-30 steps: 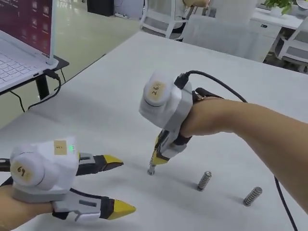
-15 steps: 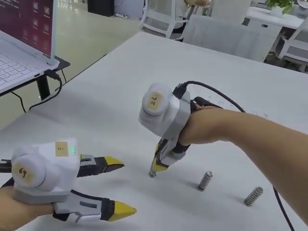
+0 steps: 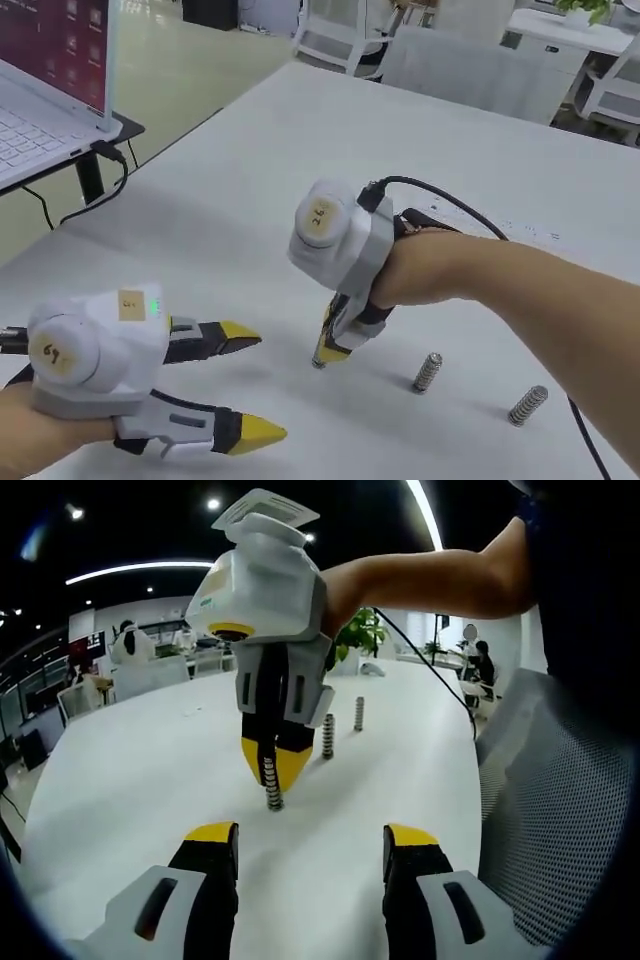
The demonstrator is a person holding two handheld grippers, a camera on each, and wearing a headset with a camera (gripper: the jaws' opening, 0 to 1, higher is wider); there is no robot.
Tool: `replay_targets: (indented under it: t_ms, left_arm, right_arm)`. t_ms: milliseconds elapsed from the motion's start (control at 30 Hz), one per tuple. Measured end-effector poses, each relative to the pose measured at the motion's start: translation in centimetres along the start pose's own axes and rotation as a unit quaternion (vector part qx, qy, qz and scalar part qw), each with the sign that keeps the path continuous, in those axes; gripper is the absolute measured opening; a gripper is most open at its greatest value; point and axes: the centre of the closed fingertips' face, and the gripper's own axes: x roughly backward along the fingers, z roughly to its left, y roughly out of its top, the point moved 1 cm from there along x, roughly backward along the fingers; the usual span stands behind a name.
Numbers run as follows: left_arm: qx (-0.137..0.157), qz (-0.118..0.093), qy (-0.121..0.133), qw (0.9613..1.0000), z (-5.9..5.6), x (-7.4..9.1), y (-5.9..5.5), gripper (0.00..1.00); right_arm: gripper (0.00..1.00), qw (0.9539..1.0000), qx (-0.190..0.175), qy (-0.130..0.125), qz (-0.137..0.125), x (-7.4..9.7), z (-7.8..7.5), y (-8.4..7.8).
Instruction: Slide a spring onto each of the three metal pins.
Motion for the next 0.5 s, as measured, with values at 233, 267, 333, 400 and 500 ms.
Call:
replay_targets:
  t_ms: [233, 267, 333, 400, 500]
  left_arm:
    - [0.000, 0.000, 0.001, 1.0000, -0.01, 0.06, -0.02, 0.53]
    - [0.000, 0.000, 0.001, 1.0000, -0.02, 0.06, 0.00, 0.53]
    - [0.001, 0.000, 0.000, 1.0000, -0.03, 0.05, 0.00, 0.53]
    - [0.000, 0.001, 0.000, 1.0000, -0.07, 0.03, -0.05, 0.53]
    - [0.000, 0.002, -0.001, 1.0000, -0.10, -0.01, -0.07, 0.54]
  right_arm:
    - [0.14, 1.0000, 0.000, -0.002, 0.000, -0.07, 0.00, -0.14]
    - [0.14, 1.0000, -0.001, -0.004, -0.002, -0.03, -0.04, -0.16]
    - [0.16, 1.0000, -0.003, -0.006, -0.003, 0.08, -0.08, -0.25]
    - [0.17, 1.0000, -0.003, -0.008, -0.003, 0.26, -0.12, -0.42]
    - [0.17, 0.9999, -0.006, -0.012, -0.005, 0.61, -0.16, -0.59]
